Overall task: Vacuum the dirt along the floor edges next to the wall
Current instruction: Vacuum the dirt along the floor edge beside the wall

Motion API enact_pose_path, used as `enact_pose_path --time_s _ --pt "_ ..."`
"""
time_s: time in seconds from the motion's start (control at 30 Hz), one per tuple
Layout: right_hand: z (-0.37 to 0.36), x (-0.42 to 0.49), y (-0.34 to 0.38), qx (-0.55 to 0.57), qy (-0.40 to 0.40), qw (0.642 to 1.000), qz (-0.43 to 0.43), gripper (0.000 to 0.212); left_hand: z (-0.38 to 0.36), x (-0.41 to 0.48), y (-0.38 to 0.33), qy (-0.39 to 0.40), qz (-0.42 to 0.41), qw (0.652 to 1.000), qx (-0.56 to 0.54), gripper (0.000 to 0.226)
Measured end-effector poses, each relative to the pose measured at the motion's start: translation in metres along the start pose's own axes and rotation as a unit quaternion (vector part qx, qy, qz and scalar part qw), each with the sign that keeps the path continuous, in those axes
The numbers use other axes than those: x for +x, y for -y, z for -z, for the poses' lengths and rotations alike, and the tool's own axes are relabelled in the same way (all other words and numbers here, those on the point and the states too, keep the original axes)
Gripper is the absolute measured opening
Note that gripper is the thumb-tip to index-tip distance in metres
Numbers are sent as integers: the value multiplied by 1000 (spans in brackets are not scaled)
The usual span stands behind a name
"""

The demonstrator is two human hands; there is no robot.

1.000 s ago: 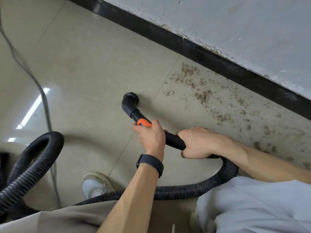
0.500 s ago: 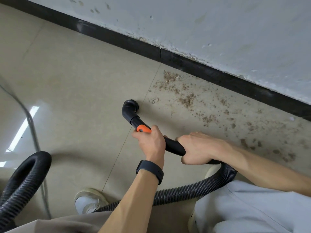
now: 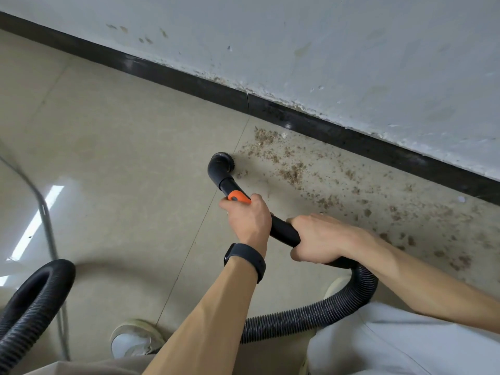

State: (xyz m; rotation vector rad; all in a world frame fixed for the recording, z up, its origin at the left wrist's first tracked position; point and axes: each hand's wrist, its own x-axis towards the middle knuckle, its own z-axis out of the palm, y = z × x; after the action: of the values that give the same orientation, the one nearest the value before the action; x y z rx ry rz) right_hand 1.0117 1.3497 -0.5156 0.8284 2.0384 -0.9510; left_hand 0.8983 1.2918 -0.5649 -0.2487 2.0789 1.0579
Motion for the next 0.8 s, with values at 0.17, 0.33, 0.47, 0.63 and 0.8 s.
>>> enact_pose_path --time_s 0.17,0.33,0.47,0.63,0.8 --pt "1 8 -5 27 -17 999 -8 17 -6 6 -8 0 -20 1000 20 33" --pt "5 12 -7 37 -26 999 -5 17 -16 15 -14 6 -30 999 18 37" --pt "8 19 -12 50 -38 998 -7 16 -19 22 -18 -16 -143 982 124 20" --pt "10 26 -19 79 -39 996 -10 19 -26 29 -23 -19 -183 971 153 19" --pt "12 31 -22 90 -48 995 -14 18 -34 29 -34 16 -88 993 76 33"
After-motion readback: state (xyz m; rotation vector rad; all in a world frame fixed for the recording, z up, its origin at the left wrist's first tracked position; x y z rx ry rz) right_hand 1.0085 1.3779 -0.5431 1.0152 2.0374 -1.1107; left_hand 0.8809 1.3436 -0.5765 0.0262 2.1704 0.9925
